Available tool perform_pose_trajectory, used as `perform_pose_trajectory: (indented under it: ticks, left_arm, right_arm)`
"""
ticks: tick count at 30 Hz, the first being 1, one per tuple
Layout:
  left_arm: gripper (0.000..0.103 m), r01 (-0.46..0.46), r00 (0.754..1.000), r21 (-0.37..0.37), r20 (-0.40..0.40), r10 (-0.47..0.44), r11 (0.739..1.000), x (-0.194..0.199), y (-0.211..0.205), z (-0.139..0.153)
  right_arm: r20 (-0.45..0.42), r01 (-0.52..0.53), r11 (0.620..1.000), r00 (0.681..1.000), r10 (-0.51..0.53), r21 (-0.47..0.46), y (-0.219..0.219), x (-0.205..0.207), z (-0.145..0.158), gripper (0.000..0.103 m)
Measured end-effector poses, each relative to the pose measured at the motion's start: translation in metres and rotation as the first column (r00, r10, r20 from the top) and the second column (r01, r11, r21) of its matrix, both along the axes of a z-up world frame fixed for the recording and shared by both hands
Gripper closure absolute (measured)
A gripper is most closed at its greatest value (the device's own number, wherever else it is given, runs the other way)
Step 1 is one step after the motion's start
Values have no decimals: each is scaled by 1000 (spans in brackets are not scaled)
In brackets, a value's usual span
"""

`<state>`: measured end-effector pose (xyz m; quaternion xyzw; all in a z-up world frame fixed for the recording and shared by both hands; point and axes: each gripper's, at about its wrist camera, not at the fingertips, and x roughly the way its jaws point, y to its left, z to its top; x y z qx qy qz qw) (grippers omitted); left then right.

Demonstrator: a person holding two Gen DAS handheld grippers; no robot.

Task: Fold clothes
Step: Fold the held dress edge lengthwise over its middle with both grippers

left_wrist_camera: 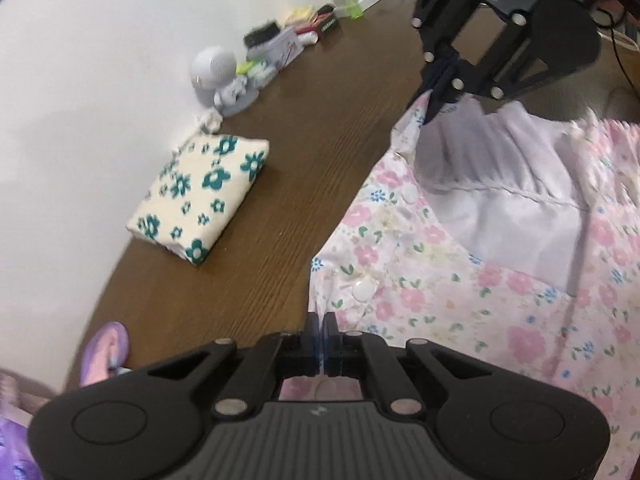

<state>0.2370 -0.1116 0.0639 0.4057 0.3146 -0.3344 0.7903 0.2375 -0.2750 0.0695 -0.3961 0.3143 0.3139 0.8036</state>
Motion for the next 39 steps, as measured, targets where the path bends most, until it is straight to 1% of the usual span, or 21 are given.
perform_pose_trajectory:
  ticks: [2, 5, 7, 8, 12, 15, 18, 23, 25, 30, 34, 37, 39]
  left_arm:
    - [103, -2, 998, 14, 66, 1, 1000, -18, -1, 1]
    - [103, 3, 987, 28, 164, -8, 1000, -49, -1, 2]
    - [103, 35, 978, 28, 204, -40, 999, -69, 0, 0]
    - [103, 47, 976, 26, 211, -51, 999, -78, 1, 0]
    - [103, 79, 973, 7, 217, -78, 997, -111, 3, -2]
    - [103, 104, 974, 25, 198, -107, 994, -126, 3, -11]
    - [103, 113, 976, 40, 185, -119, 993, -133, 5, -22]
    - [103, 113, 977, 32, 180, -117, 993, -140, 9, -29]
    - [103, 117, 976, 33, 181, -121, 993, -143, 9, -31]
    - [103, 142, 970, 40, 196, -147, 989, -155, 8, -34]
    - [103, 163, 960, 40, 224, -168, 986, -163, 7, -32]
    - [103, 179, 953, 42, 241, -183, 983, -169, 6, -30]
    - [103, 189, 950, 44, 245, -194, 981, -172, 6, -29]
  right_arm:
    - [48, 5, 1000, 999, -5, -8, -1, -14, 0, 101]
    - [116, 0, 1000, 993, 3, -25, -4, -37, -2, 101]
    - [154, -21, 999, 988, 27, -43, -7, -56, -8, 101]
    - [166, -27, 999, 986, 35, -44, -8, -65, -10, 101]
    - [205, -45, 996, 977, 59, -70, -8, -97, -20, 102]
    - [205, -39, 995, 977, 57, -91, -8, -114, -26, 102]
    - [192, -46, 991, 979, 70, -126, -5, -131, -37, 102]
    - [180, -54, 987, 980, 81, -150, -1, -149, -49, 102]
    - [184, -49, 987, 980, 77, -153, -1, -152, -49, 101]
    - [154, -20, 993, 987, 39, -119, -9, -156, -45, 100]
    - [187, 4, 994, 982, 16, -106, -10, -162, -42, 101]
    - [238, 8, 992, 971, 22, -124, -10, -168, -37, 102]
    - [252, 11, 992, 968, 22, -129, -10, -170, -32, 102]
